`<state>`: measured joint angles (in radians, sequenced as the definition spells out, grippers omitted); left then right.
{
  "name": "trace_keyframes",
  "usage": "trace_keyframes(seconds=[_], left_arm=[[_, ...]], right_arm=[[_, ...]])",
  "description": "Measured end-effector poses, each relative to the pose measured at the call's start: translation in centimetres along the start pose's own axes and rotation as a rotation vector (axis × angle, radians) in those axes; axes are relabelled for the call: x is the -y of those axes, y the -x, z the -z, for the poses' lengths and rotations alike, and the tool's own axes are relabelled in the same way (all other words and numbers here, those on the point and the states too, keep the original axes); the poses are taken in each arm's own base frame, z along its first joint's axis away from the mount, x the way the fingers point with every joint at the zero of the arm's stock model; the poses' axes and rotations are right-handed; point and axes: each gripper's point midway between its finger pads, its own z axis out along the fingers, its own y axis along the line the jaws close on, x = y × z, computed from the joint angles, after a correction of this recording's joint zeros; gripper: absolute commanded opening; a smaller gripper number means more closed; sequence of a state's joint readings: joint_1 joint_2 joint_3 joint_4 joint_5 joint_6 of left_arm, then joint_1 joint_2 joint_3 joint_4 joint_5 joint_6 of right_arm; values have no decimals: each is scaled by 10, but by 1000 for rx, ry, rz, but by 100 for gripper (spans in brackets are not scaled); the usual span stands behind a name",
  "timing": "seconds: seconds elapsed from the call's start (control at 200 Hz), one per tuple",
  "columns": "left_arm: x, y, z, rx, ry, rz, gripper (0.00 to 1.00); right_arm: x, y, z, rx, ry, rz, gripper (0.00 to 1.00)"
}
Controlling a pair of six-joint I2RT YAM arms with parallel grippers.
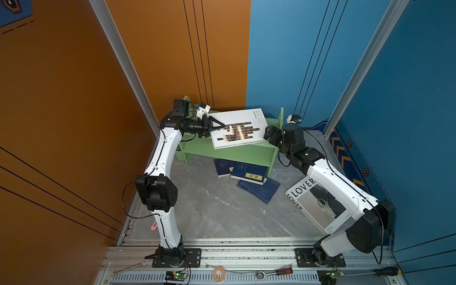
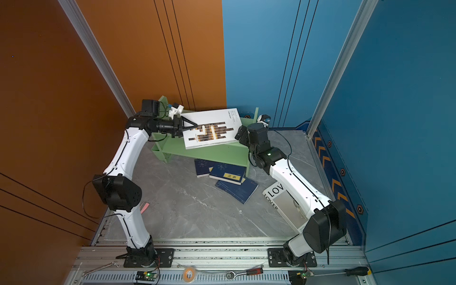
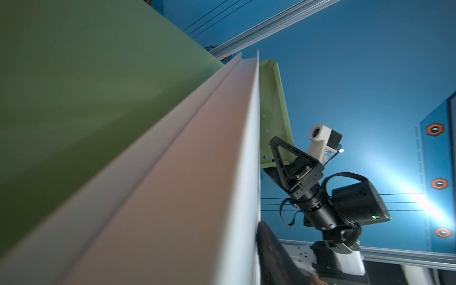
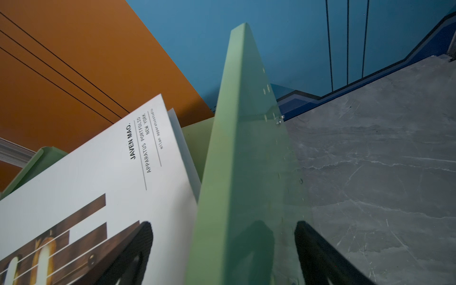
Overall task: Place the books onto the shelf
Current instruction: 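Carry the white portfolio with both grippers up over the green shelf top, then lower the portfolio onto the green shelf top, both grippers holding its edges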
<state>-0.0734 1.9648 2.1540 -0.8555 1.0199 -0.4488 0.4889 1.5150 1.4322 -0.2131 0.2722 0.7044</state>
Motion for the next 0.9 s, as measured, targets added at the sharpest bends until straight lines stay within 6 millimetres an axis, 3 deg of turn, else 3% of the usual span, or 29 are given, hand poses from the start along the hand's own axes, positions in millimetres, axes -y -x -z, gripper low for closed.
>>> trace_keyframes(seconds=[0.085,0.285,0.566,0.666,0.781,0.806,0.901], left_arm=[[-9,5,1,21,60,-5,63],[-38,13,5,78,239,-8,67],[-38,15,-1,102,309,-42,68],[-38,15,-1,110,323,-65,78],[-37,11,11,142,378,-80,85],[-37,9,16,154,387,-78,91],[-36,-2,35,204,401,-58,93]], right_arm=[[0,0,-2,-3,-8,-4,90],[2,0,-3,-6,-23,-4,89],[6,-7,-2,-31,-40,8,88],[6,-8,0,-35,-42,10,88],[13,-16,2,-56,-58,20,88],[15,-18,3,-62,-63,22,88],[19,-21,6,-72,-72,27,88]])
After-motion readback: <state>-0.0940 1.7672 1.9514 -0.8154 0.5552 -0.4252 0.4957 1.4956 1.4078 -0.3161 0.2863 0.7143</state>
